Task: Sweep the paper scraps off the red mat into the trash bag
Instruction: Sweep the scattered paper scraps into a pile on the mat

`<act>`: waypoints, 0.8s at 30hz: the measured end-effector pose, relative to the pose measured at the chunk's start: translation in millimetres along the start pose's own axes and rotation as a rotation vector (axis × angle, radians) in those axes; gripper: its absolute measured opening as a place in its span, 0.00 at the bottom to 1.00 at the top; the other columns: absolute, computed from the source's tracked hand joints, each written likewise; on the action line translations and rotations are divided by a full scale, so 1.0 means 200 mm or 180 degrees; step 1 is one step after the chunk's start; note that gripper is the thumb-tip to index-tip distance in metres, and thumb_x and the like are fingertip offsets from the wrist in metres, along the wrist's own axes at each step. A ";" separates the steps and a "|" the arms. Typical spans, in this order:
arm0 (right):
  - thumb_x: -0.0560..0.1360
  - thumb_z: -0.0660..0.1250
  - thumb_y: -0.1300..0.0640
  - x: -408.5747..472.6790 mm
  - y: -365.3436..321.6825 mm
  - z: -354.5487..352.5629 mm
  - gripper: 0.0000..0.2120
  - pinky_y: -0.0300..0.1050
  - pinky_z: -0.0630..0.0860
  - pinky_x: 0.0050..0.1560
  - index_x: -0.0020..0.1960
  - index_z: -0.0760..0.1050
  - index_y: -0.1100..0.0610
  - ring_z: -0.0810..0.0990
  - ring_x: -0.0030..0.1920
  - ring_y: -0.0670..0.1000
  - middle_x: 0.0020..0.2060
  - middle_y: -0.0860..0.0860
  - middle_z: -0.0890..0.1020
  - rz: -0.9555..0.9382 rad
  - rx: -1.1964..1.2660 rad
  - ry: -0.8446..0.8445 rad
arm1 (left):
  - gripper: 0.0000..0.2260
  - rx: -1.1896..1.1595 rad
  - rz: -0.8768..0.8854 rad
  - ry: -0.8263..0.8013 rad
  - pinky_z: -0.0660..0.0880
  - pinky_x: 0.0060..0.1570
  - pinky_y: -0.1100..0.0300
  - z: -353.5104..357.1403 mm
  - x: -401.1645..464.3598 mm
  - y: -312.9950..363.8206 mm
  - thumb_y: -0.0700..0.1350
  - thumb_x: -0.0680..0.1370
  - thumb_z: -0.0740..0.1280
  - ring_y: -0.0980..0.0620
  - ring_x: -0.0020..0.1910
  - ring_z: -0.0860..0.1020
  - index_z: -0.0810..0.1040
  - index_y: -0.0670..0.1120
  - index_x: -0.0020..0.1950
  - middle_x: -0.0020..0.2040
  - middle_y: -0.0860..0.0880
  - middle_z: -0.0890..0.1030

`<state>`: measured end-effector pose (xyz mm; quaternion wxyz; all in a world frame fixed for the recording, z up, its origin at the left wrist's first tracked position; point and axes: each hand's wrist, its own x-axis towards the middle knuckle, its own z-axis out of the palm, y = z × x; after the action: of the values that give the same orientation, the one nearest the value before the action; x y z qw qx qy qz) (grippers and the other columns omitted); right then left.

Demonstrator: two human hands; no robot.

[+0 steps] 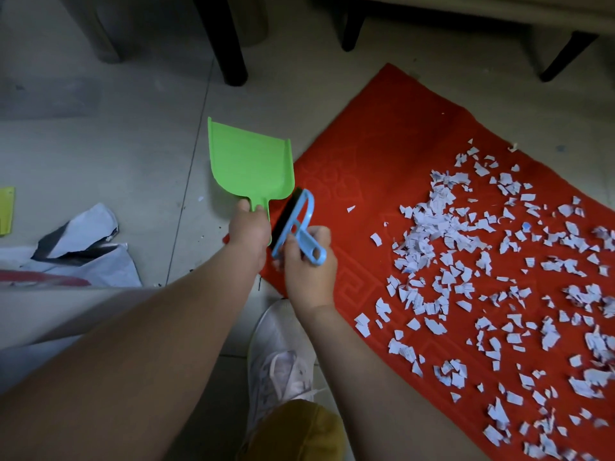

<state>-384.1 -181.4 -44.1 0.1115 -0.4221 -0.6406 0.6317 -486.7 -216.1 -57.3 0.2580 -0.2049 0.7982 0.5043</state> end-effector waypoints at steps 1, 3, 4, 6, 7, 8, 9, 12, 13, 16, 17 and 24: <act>0.76 0.63 0.60 0.00 0.01 0.00 0.05 0.46 0.77 0.32 0.45 0.67 0.55 0.80 0.29 0.47 0.32 0.52 0.79 0.0047 -0.0112 -0.0079 | 0.06 -0.0022 -0.0008 0.0030 0.70 0.51 0.55 -0.01 0.01 0.00 0.41 0.81 0.54 0.48 0.48 0.73 0.69 0.48 0.52 0.52 0.42 0.76; 0.77 0.63 0.59 0.02 0.03 -0.03 0.05 0.53 0.77 0.37 0.48 0.66 0.56 0.81 0.35 0.56 0.35 0.54 0.80 0.0013 -0.0531 0.0179 | 0.08 -0.0049 -0.0038 0.0057 0.69 0.53 0.56 -0.04 0.02 -0.02 0.41 0.81 0.54 0.47 0.52 0.74 0.70 0.47 0.56 0.56 0.43 0.76; 0.77 0.62 0.57 0.04 0.04 -0.05 0.05 0.55 0.76 0.38 0.48 0.66 0.56 0.80 0.37 0.60 0.36 0.55 0.80 -0.0018 -0.0653 0.0473 | 0.09 -0.0051 -0.0075 0.0052 0.69 0.54 0.55 -0.05 0.03 -0.02 0.41 0.81 0.54 0.47 0.54 0.74 0.70 0.47 0.59 0.58 0.43 0.76; 0.77 0.60 0.54 0.07 0.05 -0.11 0.06 0.57 0.77 0.38 0.48 0.64 0.54 0.80 0.36 0.59 0.35 0.53 0.79 -0.0189 -0.0567 0.1060 | 0.12 -0.0057 -0.0141 0.0030 0.69 0.58 0.53 -0.06 0.03 -0.03 0.41 0.81 0.54 0.45 0.58 0.74 0.70 0.47 0.63 0.60 0.44 0.76; 0.77 0.60 0.52 0.07 0.04 -0.13 0.06 0.57 0.77 0.37 0.48 0.64 0.53 0.80 0.35 0.56 0.35 0.52 0.79 -0.0294 -0.0452 0.1211 | 0.13 -0.0068 -0.0164 0.0023 0.68 0.59 0.52 -0.06 0.03 -0.03 0.41 0.82 0.53 0.45 0.59 0.73 0.69 0.47 0.64 0.61 0.44 0.75; 0.77 0.59 0.50 0.06 0.03 -0.14 0.06 0.58 0.78 0.37 0.47 0.63 0.51 0.80 0.34 0.55 0.34 0.51 0.79 -0.0360 -0.0340 0.1244 | 0.13 -0.0083 -0.0187 0.0019 0.68 0.59 0.52 -0.06 0.03 -0.03 0.41 0.82 0.53 0.45 0.60 0.73 0.69 0.48 0.65 0.61 0.45 0.75; 0.76 0.59 0.48 0.06 0.02 -0.13 0.06 0.58 0.78 0.38 0.46 0.63 0.48 0.81 0.34 0.54 0.34 0.50 0.79 -0.0393 -0.0199 0.1179 | 0.13 -0.0109 -0.0196 0.0015 0.68 0.59 0.52 -0.05 0.03 -0.03 0.41 0.82 0.53 0.45 0.60 0.73 0.69 0.48 0.65 0.61 0.45 0.75; 0.73 0.60 0.45 0.04 0.02 -0.05 0.05 0.59 0.79 0.37 0.43 0.63 0.42 0.82 0.32 0.53 0.33 0.49 0.80 -0.0346 0.0034 0.0714 | 0.10 -0.0093 -0.0130 0.0010 0.71 0.59 0.51 -0.03 0.01 -0.01 0.41 0.81 0.54 0.45 0.58 0.75 0.70 0.49 0.60 0.59 0.43 0.77; 0.73 0.60 0.46 0.04 0.03 -0.03 0.05 0.58 0.79 0.37 0.43 0.63 0.42 0.82 0.33 0.54 0.34 0.50 0.81 -0.0284 -0.0008 0.0532 | 0.09 -0.0085 -0.0107 -0.0005 0.72 0.60 0.50 -0.03 0.00 -0.01 0.41 0.81 0.54 0.44 0.58 0.75 0.70 0.49 0.58 0.58 0.43 0.77; 0.74 0.60 0.51 0.09 0.05 -0.05 0.05 0.59 0.78 0.37 0.44 0.63 0.45 0.82 0.34 0.57 0.34 0.53 0.81 -0.0116 -0.0352 0.0407 | 0.08 -0.0001 -0.0107 -0.0094 0.72 0.61 0.49 -0.02 -0.01 -0.02 0.41 0.81 0.54 0.44 0.57 0.75 0.70 0.49 0.56 0.58 0.43 0.77; 0.74 0.60 0.52 0.12 0.06 -0.09 0.05 0.60 0.78 0.38 0.45 0.63 0.48 0.82 0.35 0.58 0.35 0.53 0.80 -0.0085 -0.0459 0.0533 | 0.07 0.0019 -0.0120 -0.0138 0.71 0.60 0.50 -0.02 0.00 -0.03 0.41 0.81 0.54 0.44 0.57 0.75 0.70 0.49 0.55 0.58 0.44 0.77; 0.77 0.59 0.53 0.26 -0.02 -0.40 0.05 0.59 0.79 0.36 0.48 0.63 0.52 0.81 0.34 0.57 0.33 0.51 0.77 -0.0348 -0.0538 0.1563 | 0.11 0.0075 -0.0041 -0.0459 0.69 0.62 0.52 0.06 -0.04 0.00 0.40 0.82 0.54 0.46 0.60 0.74 0.70 0.50 0.61 0.61 0.45 0.76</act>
<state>-363.5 -87.9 -47.2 0.2620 -0.5353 -0.6667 0.4476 -478.2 -205.5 -56.5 0.3205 -0.1702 0.7821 0.5066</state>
